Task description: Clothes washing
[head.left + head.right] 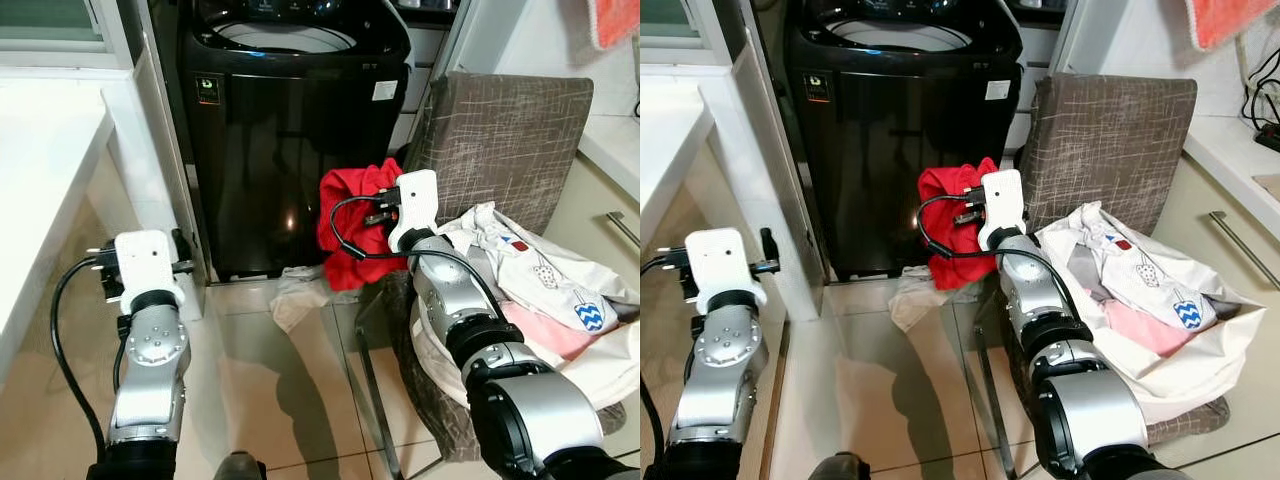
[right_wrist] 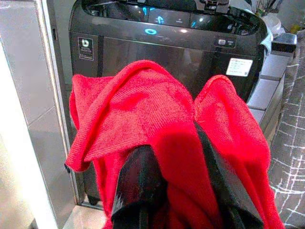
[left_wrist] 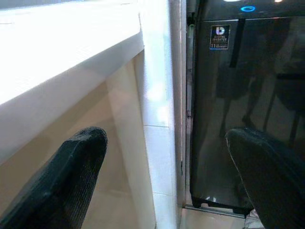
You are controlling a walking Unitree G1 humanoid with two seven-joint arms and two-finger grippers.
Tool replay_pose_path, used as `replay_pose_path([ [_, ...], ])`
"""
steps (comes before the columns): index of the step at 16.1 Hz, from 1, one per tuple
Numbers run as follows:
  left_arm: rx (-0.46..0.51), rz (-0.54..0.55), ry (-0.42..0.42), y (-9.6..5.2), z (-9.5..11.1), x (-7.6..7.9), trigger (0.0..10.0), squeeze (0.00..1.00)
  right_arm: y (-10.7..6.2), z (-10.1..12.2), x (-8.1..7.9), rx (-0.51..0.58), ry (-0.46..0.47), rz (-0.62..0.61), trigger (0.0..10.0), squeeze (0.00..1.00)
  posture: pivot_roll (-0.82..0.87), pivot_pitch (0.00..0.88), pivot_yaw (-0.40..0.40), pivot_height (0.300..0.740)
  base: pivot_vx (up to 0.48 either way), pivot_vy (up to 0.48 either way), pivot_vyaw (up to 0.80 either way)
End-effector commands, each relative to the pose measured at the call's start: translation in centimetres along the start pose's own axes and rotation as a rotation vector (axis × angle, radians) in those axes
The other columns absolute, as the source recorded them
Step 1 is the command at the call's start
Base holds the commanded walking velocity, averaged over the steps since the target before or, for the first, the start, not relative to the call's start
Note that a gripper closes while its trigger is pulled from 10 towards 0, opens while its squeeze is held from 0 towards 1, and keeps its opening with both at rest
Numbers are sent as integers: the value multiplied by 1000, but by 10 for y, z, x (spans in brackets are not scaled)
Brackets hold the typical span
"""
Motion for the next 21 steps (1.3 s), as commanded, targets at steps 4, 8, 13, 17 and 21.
replay_pose_path([
  [4, 26, -17, -5, 2, 8, 0, 10000, 0, -1, -6, 0, -31, -2, -22, 392, 0, 39, 0, -70, 740, 217, 0, 116],
  [8, 26, 3, 6, 4, 9, -4, 10000, 0, 1, 3, 0, 12, -34, -4, 0, 0, 40, 0, -72, 740, 431, 0, 317],
  [13, 40, -66, -12, 7, 15, 8, 10000, 0, 0, 1, 10, -2, -4, -86, 10000, 0, 40, 0, -72, 740, 182, 0, 229],
  [17, 84, -104, 9, 8, 24, 12, 10000, 0, -6, 8, 41, 64, 178, -291, 10000, 0, 33, 0, -64, 740, 0, 0, 0],
  [21, 92, -131, 102, 13, 29, 2, 10000, 0, -25, -30, 34, -45, 130, -252, 10000, 0, 57, 0, 2, 740, 0, 0, 0],
])
Point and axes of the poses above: a point about 5 cm out from each wrist's last joint towards the gripper, its own y axis pointing out of the wrist towards the gripper, its own z axis along the axis of the wrist's last joint, x = y × z, the point moved 2 cm from there along y, pointing out of the wrist towards the gripper, and after that the axes turned 5 degrees about y, right-handed, at the moved point
